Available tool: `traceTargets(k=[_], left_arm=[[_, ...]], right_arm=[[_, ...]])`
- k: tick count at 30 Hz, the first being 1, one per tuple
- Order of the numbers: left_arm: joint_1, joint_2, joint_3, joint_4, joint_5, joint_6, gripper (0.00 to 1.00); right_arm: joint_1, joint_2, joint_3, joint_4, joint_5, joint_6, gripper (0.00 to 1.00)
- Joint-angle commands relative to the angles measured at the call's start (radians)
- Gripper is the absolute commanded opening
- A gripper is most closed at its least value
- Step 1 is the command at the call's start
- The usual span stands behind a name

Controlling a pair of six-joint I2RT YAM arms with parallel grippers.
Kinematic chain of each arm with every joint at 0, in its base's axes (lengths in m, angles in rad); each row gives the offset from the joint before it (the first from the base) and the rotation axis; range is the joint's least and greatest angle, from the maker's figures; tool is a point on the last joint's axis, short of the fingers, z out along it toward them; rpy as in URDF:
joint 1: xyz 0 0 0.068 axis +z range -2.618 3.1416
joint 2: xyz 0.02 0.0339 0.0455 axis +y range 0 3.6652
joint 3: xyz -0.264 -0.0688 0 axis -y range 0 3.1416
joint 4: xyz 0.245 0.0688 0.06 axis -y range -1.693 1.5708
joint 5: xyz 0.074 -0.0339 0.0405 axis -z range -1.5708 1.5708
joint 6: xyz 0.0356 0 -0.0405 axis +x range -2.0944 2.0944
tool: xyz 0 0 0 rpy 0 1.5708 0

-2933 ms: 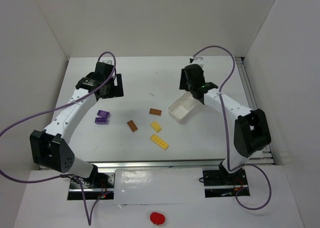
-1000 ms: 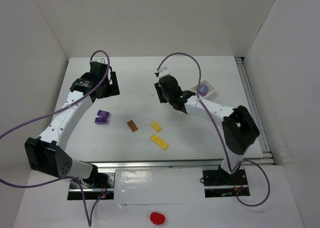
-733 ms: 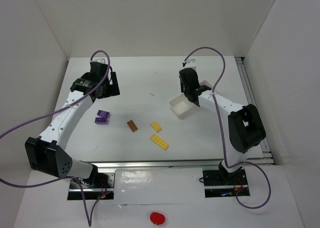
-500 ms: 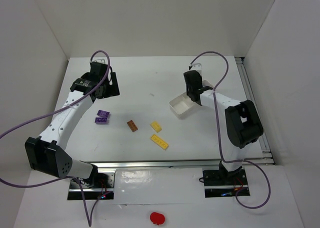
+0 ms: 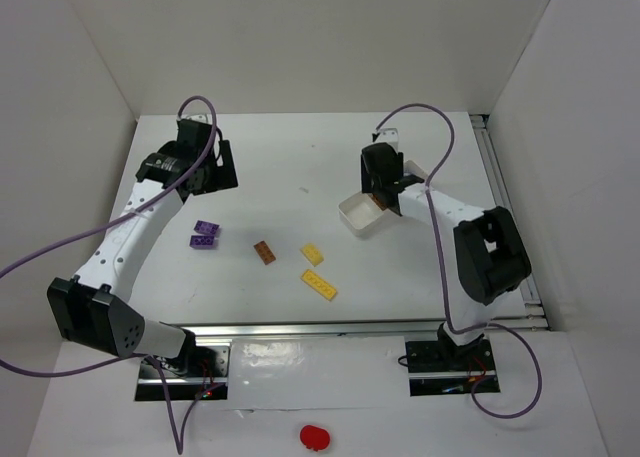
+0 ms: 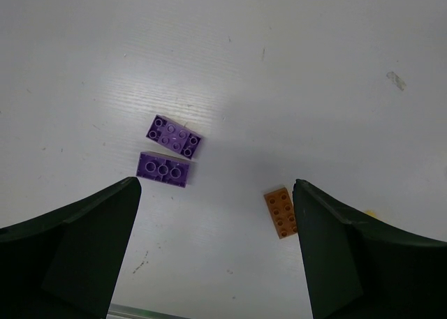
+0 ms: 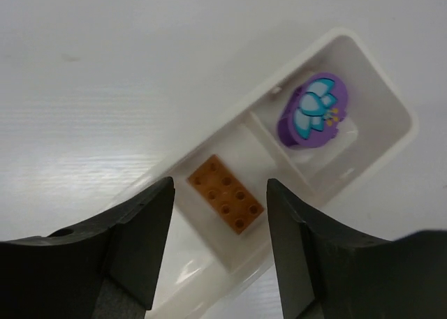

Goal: Sort the legos into containers by color

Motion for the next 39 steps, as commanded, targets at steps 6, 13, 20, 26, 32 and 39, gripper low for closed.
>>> traceTargets(k=[6, 13, 20, 26, 32, 39], left_arm=[[0.006, -0.016, 0.049, -0.022, -0.006, -0.001, 1.00], [0.006, -0.016, 0.049, -0.022, -0.006, 0.008, 1.00], [0.006, -0.016, 0.040, -0.022, 0.003, -0.001, 1.00], [0.006, -0.007, 0.040, -0.022, 0.003, -0.001, 1.00], [0.006, 0.012, 0.040, -0.013, 0.014, -0.001, 1.00], [0.006, 0.021, 0.040, -0.003, 0.014, -0.001, 1.00]], right_arm=[[0.285, -0.138, -0.033, -0.077, -0.266, 0.023, 0.70], [0.468, 0.003, -0.056, -0.117, -0.311, 0.023, 0.83], [0.488, 0.076, -0.076, -0.117, -0.338, 0.014, 0.82], [0.497, 0.096, -0.085, -0.107, -0.326, 0.023, 0.61], [0.485, 0.037, -0.033, -0.107, -0.219, -0.003, 0.34], [0.359, -0.088, 0.015, -0.129, -0.084, -0.029, 0.34]])
